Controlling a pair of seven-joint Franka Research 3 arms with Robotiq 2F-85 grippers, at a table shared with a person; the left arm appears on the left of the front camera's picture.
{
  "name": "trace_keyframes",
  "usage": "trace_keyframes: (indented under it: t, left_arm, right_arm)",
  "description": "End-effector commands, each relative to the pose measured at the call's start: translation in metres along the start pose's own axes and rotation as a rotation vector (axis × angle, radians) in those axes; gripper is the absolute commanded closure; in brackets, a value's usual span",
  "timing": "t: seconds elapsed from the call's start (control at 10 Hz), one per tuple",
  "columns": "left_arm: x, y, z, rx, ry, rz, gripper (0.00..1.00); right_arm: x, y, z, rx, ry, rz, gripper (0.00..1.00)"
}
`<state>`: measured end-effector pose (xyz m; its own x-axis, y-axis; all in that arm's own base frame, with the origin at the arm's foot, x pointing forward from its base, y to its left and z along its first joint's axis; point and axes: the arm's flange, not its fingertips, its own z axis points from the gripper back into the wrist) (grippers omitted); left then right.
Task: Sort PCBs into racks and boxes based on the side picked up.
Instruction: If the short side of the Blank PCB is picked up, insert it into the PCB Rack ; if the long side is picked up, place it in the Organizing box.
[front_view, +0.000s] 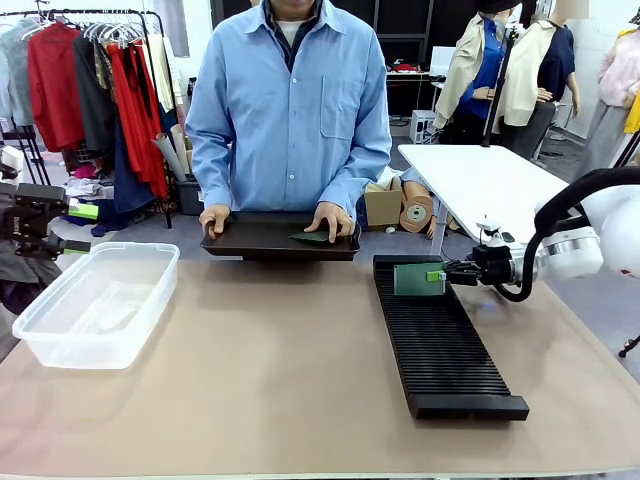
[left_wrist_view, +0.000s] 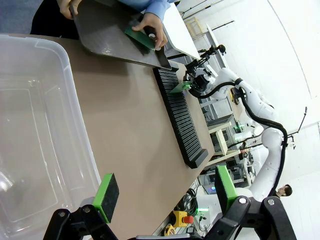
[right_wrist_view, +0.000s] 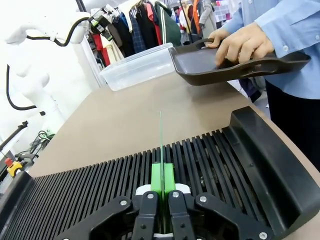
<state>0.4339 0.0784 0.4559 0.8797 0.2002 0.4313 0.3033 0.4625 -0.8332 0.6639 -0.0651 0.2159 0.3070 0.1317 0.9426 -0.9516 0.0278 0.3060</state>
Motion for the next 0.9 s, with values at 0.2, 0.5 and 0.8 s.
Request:
trace_keyframes:
  t: [0.2,0.5,0.8]
  left_arm:
    - [0.000,-0.002,0.001,-0.005,0.001,-0.004,0.00]
    - [0.000,-0.002,0.001,-0.005,0.001,-0.004,0.00]
    - [0.000,-0.002,0.001,-0.005,0.001,-0.004,0.00]
  right_arm:
    - [-0.017,0.012,-0.002,-0.097,0.026,0.035,1.00]
    - [-0.014,0.009,-0.002,-0.089,0.017,0.026,1.00]
    - [-0.007,0.009,-0.001,-0.083,0.002,0.019,0.54]
